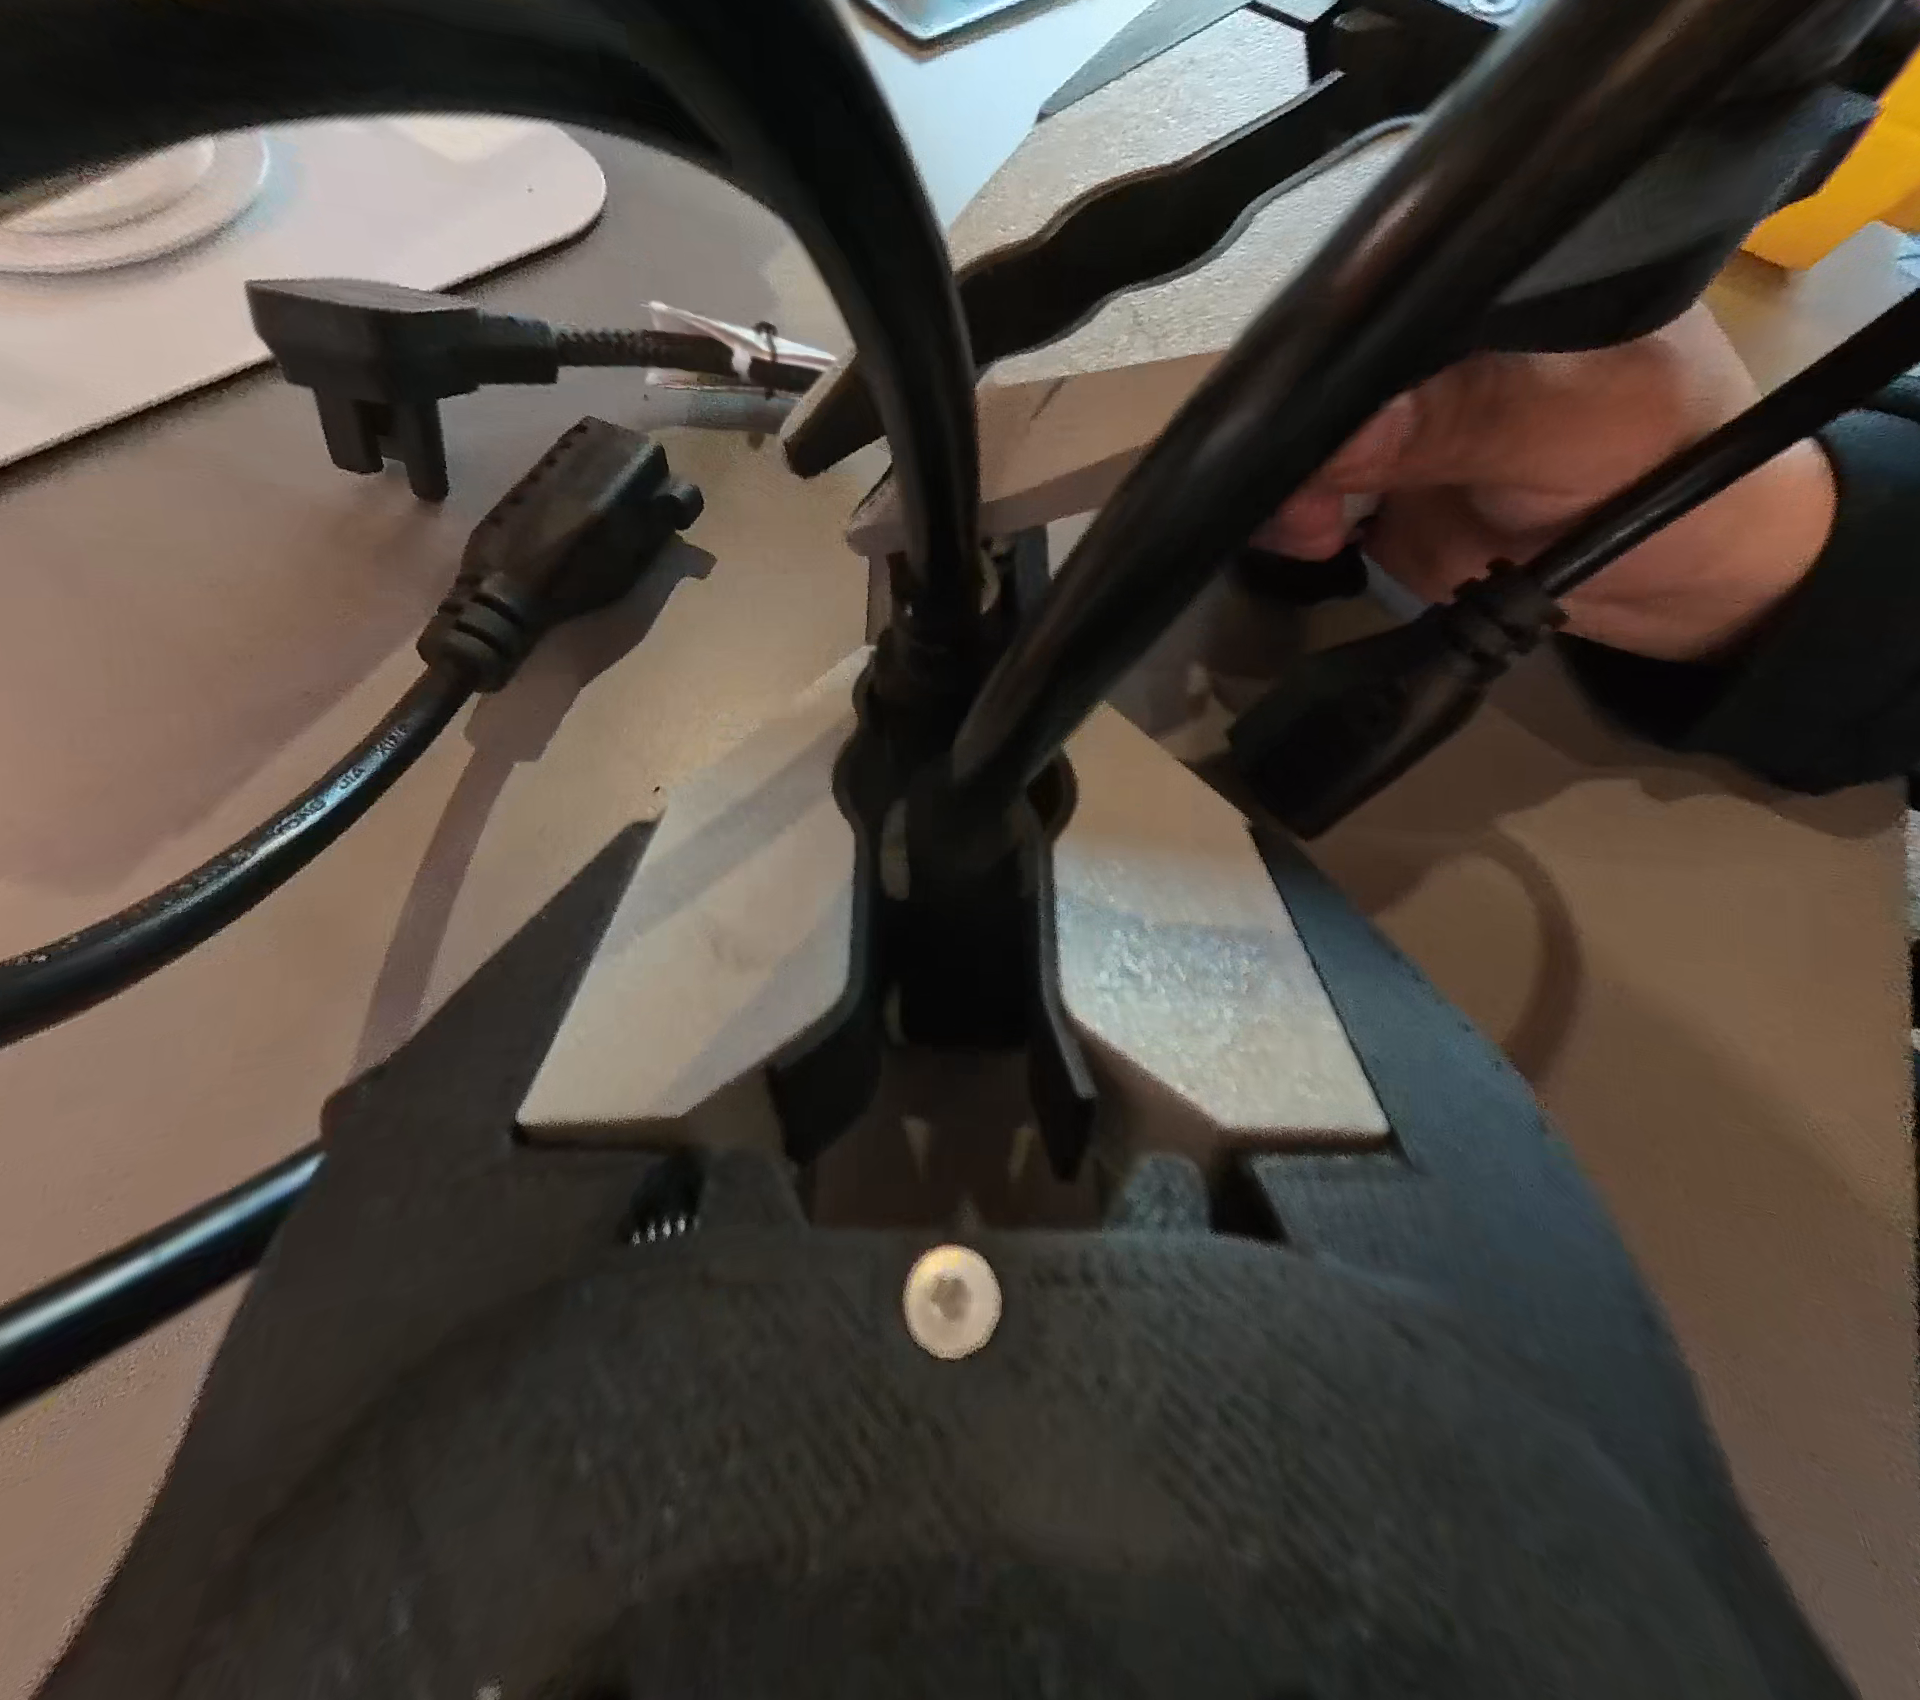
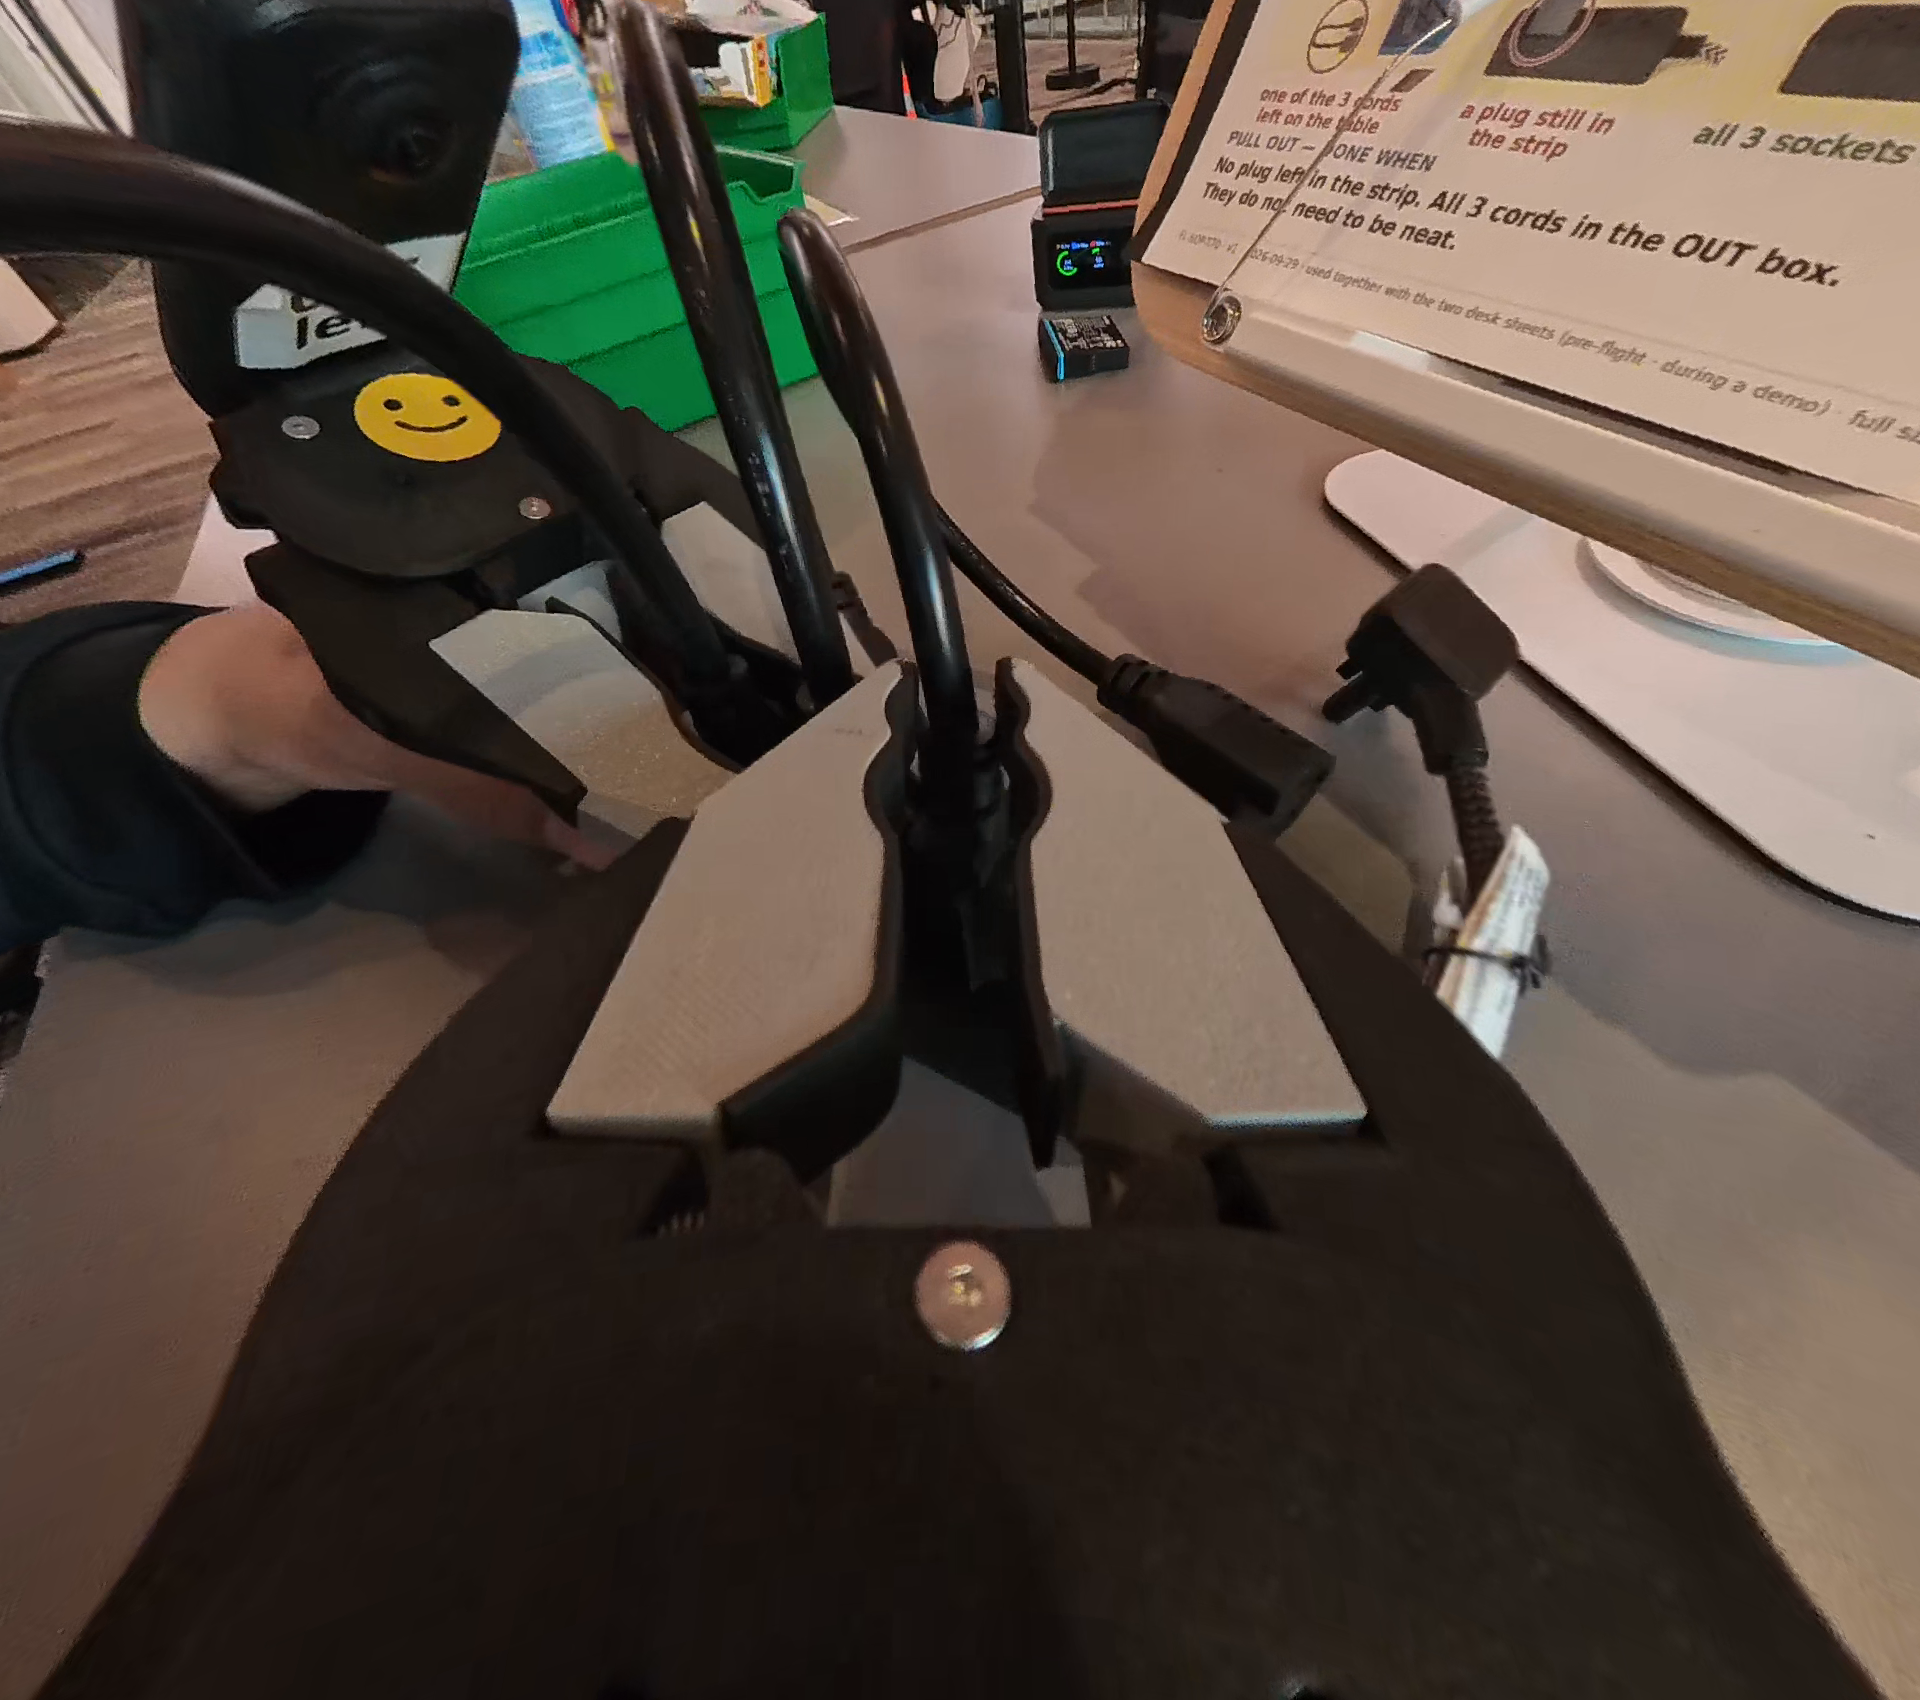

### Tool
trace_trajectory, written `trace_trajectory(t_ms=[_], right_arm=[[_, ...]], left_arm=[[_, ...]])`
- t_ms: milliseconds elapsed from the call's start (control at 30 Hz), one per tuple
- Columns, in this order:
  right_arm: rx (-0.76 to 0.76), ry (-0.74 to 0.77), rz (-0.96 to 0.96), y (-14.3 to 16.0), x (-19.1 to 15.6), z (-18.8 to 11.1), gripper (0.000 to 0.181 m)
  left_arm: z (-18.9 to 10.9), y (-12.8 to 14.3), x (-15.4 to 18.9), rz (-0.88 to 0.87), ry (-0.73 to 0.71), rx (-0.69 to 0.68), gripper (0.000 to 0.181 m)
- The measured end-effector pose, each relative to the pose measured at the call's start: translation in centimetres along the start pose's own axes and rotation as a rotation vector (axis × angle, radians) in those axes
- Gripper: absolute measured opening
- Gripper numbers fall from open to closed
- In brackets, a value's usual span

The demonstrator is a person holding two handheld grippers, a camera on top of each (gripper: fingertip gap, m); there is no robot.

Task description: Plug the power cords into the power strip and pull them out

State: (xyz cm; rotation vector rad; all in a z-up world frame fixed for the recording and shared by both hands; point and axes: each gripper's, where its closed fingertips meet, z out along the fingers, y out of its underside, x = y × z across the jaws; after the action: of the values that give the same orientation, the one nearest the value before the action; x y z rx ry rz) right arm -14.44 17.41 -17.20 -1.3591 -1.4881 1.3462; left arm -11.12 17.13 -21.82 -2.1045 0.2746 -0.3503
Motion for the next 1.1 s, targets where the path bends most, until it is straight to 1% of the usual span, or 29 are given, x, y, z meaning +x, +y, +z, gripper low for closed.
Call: trace_trajectory(t_ms=[133, 267, 400, 500, 633, 767, 833, 1000, 1100], right_arm=[[-0.010, -0.037, 0.037, 0.2, 0.0, 0.1, 0.012], [-0.014, -0.070, 0.065, 0.2, -0.1, 0.1, 0.011], [-0.018, -0.070, 0.059, 0.3, -0.2, 0.1, 0.011], [-0.036, -0.063, 0.012, 0.4, -0.2, -0.1, 0.012], [-0.078, -0.024, -0.111, 0.5, -0.4, -0.3, 0.012], [-0.076, -0.013, -0.194, 0.2, -0.7, -0.4, 0.005], [-0.075, -0.045, -0.194, 0.2, -1.0, -0.6, 0.007], [-0.108, -0.204, -0.138, 0.8, -2.5, -1.0, 0.009], [-0.126, -0.230, -0.162, 0.9, -2.9, -1.2, 0.007]], left_arm=[[0.0, 0.1, 0.0, -0.019, 0.016, -0.003, 0.025], [0.1, 0.2, 0.0, 0.005, 0.011, -0.009, 0.025], [0.1, 0.3, -0.1, 0.028, -0.001, -0.017, 0.025], [0.1, 0.4, -0.1, 0.086, -0.027, -0.028, 0.025], [0.1, 0.5, -0.1, 0.132, -0.047, -0.037, 0.024], [0.1, 0.6, 0.0, 0.154, -0.039, -0.042, 0.024], [0.0, 0.8, 0.2, 0.166, -0.019, -0.047, 0.025], [-0.7, 1.4, 1.4, 0.168, 0.101, -0.061, 0.026], [-0.8, 1.5, 1.8, 0.171, 0.134, -0.065, 0.027]])
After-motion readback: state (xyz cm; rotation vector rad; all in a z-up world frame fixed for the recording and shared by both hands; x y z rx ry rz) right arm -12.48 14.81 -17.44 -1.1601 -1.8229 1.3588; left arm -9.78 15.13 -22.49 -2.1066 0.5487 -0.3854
